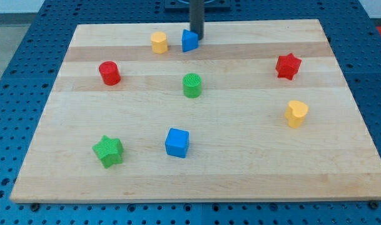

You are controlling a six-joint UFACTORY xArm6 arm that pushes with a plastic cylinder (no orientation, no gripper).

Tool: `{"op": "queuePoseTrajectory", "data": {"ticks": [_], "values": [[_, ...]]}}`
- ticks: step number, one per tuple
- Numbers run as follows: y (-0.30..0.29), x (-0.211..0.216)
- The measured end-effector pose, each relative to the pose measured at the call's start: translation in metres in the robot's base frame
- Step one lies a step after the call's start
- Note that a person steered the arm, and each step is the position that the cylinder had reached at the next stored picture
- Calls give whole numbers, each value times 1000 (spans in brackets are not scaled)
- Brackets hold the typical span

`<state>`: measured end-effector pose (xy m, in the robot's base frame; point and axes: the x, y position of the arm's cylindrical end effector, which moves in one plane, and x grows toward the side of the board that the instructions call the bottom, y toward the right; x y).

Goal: Place your arm below the triangle

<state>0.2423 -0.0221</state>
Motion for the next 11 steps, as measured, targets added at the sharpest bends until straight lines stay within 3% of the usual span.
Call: {"op": "queuePoseTrajectory", "data": {"ticks": [2,3,4,6,7,8,9,11], "values": [[-11,0],[29,-22],[31,-23],[122,2],[120,18],[89,82],[88,83],[15,83]]}}
